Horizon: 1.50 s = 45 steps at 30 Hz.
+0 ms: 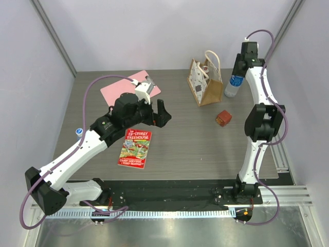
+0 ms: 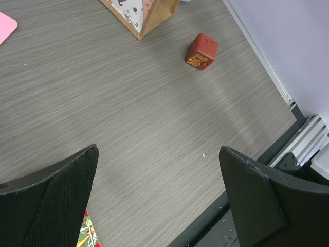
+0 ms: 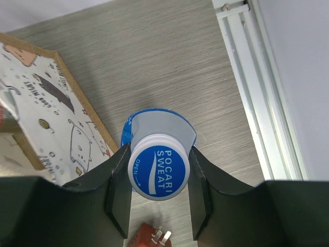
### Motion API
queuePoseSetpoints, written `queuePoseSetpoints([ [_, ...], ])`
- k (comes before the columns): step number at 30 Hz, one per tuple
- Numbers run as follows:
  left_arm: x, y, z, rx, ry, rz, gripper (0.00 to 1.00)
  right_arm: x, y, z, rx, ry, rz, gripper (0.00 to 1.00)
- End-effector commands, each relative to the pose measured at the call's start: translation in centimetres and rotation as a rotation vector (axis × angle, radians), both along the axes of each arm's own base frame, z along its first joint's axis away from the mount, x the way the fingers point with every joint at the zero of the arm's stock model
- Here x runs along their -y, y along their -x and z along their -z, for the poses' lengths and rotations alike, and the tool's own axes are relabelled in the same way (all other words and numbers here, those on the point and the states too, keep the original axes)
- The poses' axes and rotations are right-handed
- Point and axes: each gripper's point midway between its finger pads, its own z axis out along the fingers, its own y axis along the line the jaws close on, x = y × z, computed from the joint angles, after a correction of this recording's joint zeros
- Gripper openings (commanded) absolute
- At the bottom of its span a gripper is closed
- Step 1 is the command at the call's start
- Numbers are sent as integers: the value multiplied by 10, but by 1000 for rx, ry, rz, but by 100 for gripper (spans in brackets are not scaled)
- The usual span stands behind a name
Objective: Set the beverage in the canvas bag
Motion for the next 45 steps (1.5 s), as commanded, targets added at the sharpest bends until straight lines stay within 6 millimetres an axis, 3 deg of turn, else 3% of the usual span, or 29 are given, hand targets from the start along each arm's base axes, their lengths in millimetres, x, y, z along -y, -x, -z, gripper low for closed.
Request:
queuePoseSetpoints([
  [1, 3, -2, -25, 49, 45, 11, 100, -1, 11, -153, 360, 51, 6, 1],
  [6, 3, -1, -25, 48, 47, 12, 100, -16, 25, -192, 439, 55, -30, 1],
  [9, 2, -2, -25, 49, 45, 8, 100, -30, 38, -227, 518, 47, -71, 1],
  [11, 3, -1, -25, 49, 45, 11, 100, -60, 51, -252, 577, 28, -148, 1],
  [15, 3, -1, -26, 48, 48, 14, 100, -96, 69, -292, 702, -5, -244, 1],
  [18, 3, -1, -26, 51, 47, 13, 100, -120, 78, -304, 746, -24, -303, 1],
  [21, 3, -1, -25, 48, 47, 12, 100, -133, 76, -304, 772, -29, -332, 1],
  [28, 3, -1, -25, 48, 47, 12, 100, -155, 51, -275, 740, -1, -399, 1],
  [34, 2, -1, -27, 53, 49, 11, 100, -146, 36, -265, 721, 103, -379, 1],
  [40, -1, 1, -31, 67, 52, 7, 100, -149, 18, -229, 663, 133, -386, 1],
  [45, 1, -2, -26, 55, 43, 5, 100, -153, 9, -213, 637, 126, -394, 1],
])
